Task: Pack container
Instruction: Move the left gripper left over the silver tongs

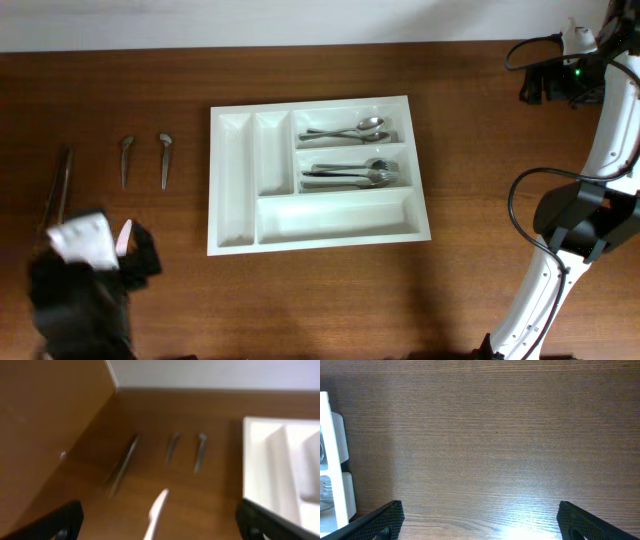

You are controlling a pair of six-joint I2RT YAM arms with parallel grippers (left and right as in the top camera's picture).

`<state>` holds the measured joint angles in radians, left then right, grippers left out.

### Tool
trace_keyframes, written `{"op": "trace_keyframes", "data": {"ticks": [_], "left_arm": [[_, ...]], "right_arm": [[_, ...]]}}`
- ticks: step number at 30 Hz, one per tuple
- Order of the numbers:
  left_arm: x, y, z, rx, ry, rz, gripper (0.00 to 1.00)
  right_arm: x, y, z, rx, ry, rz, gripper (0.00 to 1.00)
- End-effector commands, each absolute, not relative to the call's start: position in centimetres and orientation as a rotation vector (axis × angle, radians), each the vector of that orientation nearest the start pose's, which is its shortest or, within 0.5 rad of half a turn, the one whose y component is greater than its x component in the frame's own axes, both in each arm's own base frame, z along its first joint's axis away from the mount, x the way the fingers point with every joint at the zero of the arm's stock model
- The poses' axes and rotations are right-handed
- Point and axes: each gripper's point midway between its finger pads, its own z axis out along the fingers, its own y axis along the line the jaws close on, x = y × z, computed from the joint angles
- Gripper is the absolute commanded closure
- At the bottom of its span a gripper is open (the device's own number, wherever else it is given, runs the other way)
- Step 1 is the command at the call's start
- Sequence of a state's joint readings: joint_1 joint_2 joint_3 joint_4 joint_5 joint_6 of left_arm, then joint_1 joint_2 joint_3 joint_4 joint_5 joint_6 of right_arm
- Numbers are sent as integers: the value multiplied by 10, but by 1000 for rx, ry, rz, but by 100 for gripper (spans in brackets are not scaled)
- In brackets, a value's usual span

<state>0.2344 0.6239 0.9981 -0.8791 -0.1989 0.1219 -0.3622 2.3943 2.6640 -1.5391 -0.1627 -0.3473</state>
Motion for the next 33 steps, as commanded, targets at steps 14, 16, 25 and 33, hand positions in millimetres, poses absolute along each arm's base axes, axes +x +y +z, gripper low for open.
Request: {"op": "trace_keyframes", "data": {"ticks": [14,16,25,33], "left_arm": [[309,156,311,-109,2508,531,1],[304,172,286,-135,2666,477,1],[324,236,199,-287,2928,405,1],[342,257,144,-301,3001,365,1]], "right_arm": [[481,-156,189,-6,2793,57,1],[481,-156,189,-6,2793,57,1],[481,-156,189,-6,2793,57,1],[481,-156,189,-6,2793,57,1]]}}
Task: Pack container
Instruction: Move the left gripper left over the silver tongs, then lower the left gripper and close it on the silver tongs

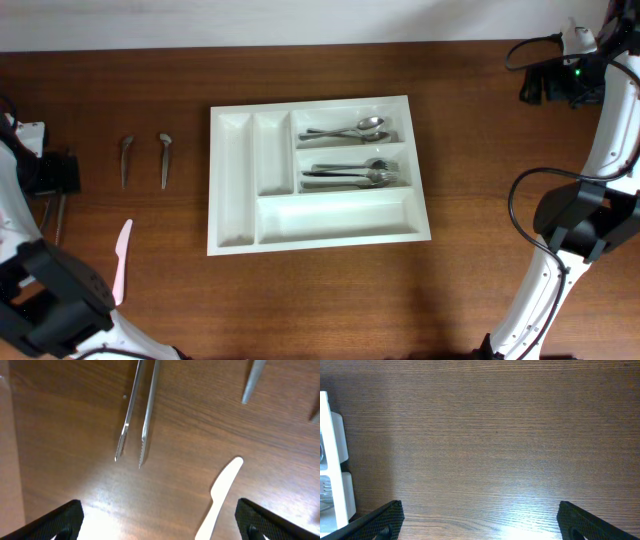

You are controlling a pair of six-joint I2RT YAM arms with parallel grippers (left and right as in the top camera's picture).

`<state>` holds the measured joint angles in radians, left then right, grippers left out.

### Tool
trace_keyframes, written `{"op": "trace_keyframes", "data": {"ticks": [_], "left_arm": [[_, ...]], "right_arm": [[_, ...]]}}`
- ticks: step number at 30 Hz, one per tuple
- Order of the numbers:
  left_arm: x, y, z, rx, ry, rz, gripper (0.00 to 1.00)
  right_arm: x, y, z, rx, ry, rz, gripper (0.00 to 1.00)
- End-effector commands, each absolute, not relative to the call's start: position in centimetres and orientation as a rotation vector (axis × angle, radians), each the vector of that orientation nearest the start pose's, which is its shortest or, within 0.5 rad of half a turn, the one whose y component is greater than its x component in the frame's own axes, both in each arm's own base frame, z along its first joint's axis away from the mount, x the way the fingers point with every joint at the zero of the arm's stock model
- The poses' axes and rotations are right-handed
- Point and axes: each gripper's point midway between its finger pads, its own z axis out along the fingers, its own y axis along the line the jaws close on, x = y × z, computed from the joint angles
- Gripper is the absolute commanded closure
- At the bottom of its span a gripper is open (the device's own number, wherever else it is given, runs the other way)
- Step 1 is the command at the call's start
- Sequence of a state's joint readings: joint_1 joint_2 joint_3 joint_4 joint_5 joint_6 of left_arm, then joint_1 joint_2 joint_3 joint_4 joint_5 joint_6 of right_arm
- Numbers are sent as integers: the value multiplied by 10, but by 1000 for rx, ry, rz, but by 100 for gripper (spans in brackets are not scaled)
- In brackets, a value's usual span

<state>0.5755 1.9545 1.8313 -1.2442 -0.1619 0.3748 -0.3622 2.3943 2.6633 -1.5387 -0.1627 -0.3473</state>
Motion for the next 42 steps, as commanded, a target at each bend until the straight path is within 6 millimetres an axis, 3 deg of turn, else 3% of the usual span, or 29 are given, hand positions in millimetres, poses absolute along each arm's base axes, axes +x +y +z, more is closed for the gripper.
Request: {"op": "trace_keyframes", "data": {"ticks": [1,8,14,18,23,28,31,36,42], "left_arm": [[346,260,137,-296,3003,366,1],[358,273,102,-315,3018,340,1],[378,288,97,-320,2937,390,1],[380,293,95,-331,2921,398,1],[383,290,93,-276,2903,287,1],[373,301,92,-291,2902,265,1],[367,291,89,-208,2921,156,1],[360,293,81,-208,2948,127,1],[355,296,50,-208,3032,142,1]], "right_arm": [[481,-156,189,-6,2793,57,1],[481,-156,189,-6,2793,57,1],[481,-156,189,-6,2793,57,1],[481,-156,189,-6,2793,57,1],[481,-156,189,-6,2793,57,1],[481,-156,189,-6,2793,57,1],[481,-156,189,-6,2793,57,1],[481,-156,189,-6,2793,57,1],[481,-156,189,-6,2793,57,1]]}}
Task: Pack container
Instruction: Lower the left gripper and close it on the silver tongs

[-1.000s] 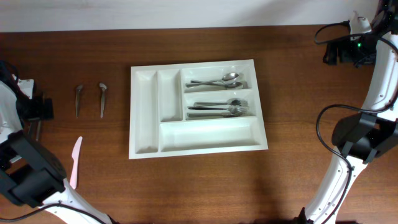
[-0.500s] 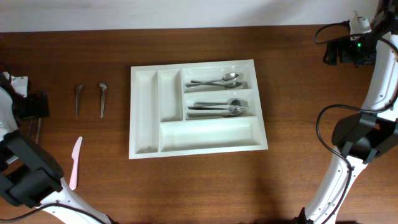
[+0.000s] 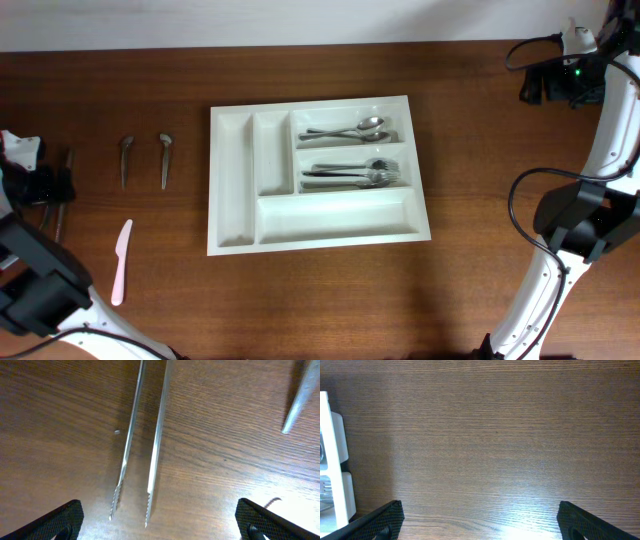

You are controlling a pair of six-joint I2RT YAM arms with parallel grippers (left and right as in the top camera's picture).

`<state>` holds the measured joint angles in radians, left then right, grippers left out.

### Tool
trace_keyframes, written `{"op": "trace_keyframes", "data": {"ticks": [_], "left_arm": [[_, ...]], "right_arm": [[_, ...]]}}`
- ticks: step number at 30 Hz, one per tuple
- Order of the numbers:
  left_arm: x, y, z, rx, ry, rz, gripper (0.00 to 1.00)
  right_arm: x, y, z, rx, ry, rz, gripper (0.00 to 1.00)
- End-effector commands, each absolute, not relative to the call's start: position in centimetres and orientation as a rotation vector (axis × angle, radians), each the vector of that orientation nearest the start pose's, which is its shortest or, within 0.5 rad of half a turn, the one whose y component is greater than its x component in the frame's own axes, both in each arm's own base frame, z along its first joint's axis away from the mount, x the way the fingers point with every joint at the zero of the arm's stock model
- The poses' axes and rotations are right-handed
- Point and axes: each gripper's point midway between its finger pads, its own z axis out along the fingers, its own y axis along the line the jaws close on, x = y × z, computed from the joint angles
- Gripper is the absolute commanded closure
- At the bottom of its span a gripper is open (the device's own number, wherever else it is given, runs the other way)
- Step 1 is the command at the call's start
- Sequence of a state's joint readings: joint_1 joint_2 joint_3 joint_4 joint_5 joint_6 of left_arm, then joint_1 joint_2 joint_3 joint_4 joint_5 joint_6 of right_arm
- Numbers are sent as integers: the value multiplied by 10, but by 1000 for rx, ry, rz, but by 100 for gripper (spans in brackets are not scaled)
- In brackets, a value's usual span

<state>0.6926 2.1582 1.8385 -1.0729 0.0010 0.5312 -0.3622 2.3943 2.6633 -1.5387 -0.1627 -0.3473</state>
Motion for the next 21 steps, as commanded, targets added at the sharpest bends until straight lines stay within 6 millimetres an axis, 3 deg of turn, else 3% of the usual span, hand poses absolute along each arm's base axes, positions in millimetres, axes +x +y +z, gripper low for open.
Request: {"op": "trace_keyframes", "data": {"ticks": [1,6,13,21], "left_arm": [[354,297,44,-212,3049,152,1],[357,296,27,-228,3071,154,1],[375,298,28,-215,3014,187,1],[383,300,33,-261,2986,204,1]], "right_arm": [[481,-156,189,-6,2793,57,1],[481,-156,189,-6,2793,57,1],[481,-156,189,-6,2793,57,1],[481,-156,189,-6,2793,57,1]]}}
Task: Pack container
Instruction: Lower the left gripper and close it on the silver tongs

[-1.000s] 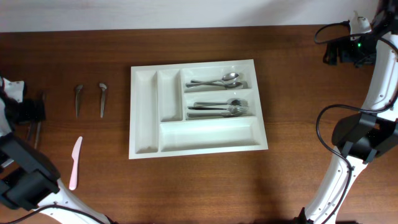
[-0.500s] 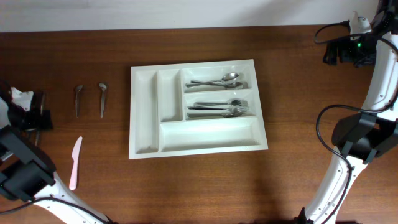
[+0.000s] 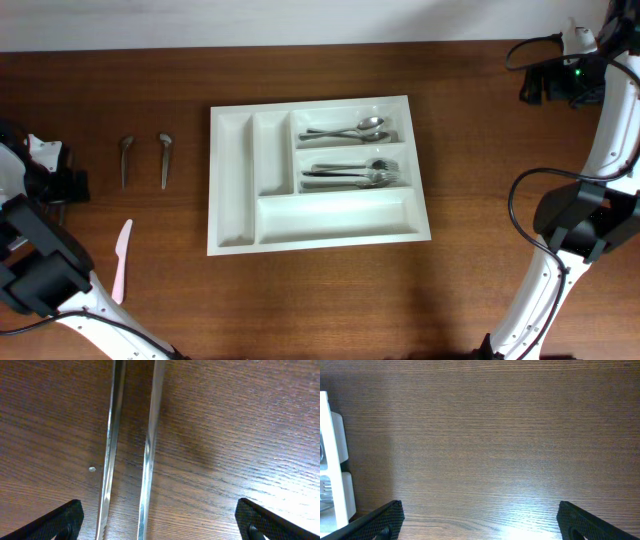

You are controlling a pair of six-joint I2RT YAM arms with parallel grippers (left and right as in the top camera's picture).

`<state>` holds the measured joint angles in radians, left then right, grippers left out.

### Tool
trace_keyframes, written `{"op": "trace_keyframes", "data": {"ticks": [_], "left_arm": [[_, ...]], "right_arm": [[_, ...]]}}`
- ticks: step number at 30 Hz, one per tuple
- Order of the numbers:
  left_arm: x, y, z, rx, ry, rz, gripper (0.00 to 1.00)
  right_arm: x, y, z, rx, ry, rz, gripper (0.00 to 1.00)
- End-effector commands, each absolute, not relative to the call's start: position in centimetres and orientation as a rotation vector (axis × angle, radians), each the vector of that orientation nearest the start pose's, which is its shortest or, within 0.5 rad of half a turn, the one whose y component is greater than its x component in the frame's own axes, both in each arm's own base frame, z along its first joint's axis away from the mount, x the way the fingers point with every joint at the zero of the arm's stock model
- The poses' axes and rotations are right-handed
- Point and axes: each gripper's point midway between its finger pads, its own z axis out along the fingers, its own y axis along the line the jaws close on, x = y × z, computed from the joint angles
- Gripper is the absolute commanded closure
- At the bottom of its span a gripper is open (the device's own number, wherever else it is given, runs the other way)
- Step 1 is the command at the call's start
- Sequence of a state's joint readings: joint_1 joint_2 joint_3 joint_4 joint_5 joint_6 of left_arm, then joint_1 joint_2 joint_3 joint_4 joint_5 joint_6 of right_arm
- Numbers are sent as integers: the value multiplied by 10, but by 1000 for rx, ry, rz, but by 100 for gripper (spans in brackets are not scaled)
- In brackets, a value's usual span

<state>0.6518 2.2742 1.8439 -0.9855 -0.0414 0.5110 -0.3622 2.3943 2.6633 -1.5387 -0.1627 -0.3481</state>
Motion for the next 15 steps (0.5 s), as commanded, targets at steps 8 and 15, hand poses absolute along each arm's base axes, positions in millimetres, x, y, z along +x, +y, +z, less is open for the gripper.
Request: {"op": "trace_keyframes", "data": {"ticks": [8,15], "left_arm": [[388,304,36,-261,2967,214,1],[389,300,34,-255,2969,187,1]], "right_arm": [[481,-156,189,-6,2793,57,1],[481,-156,189,-6,2793,57,1]]}}
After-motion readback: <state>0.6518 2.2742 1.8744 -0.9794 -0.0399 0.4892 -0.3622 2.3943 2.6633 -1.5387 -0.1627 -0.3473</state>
